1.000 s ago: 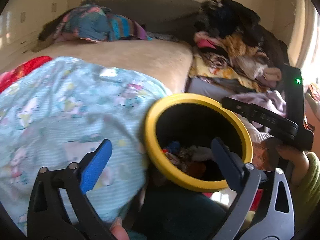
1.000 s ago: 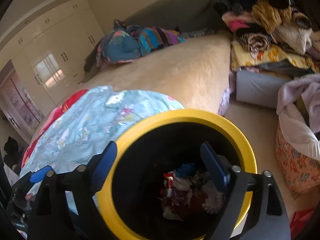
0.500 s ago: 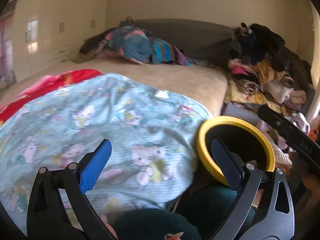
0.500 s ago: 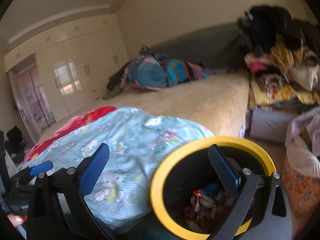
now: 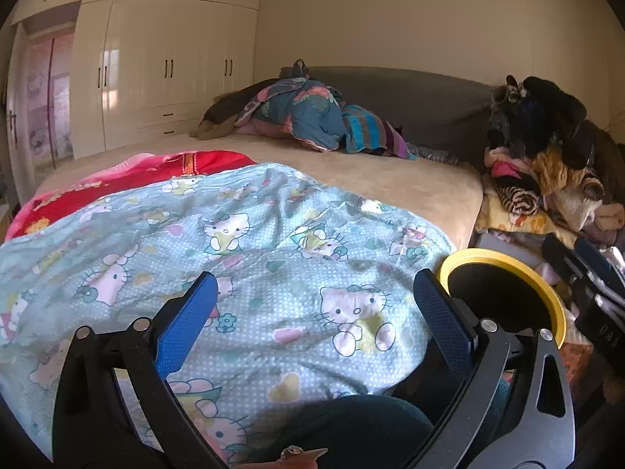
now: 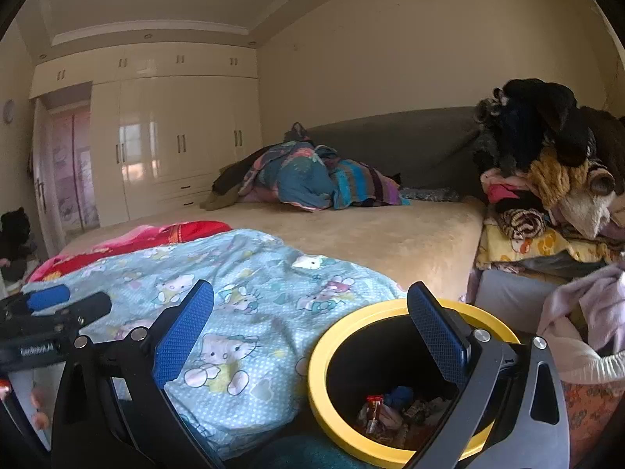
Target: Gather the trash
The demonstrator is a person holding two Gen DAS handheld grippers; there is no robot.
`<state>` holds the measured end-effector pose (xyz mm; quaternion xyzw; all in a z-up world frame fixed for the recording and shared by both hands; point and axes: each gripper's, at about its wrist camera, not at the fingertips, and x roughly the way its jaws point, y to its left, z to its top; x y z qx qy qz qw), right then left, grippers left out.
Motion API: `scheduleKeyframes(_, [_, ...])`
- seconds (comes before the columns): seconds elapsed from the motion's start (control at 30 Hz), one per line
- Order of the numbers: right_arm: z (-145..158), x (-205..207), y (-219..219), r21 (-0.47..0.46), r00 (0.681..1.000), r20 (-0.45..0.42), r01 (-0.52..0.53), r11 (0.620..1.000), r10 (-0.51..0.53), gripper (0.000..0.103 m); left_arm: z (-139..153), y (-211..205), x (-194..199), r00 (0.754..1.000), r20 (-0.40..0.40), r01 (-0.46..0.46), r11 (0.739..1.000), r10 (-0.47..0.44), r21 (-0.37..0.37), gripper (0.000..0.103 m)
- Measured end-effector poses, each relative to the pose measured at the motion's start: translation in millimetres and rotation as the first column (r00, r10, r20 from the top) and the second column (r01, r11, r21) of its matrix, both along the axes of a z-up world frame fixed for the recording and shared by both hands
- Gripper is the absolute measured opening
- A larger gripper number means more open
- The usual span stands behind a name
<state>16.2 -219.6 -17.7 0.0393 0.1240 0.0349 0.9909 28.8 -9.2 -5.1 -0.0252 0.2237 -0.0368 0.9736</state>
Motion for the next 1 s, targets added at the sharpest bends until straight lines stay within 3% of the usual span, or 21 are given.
scheduleKeyframes(1.0, [-5.2,1.0,2.3,0.006,1.0,-0.009,-0.013,1.0,0.013,0.097,-1.1,-2.3,-3.9,1.0,0.014,-0.002,1.0,0.002,0.009,0.092])
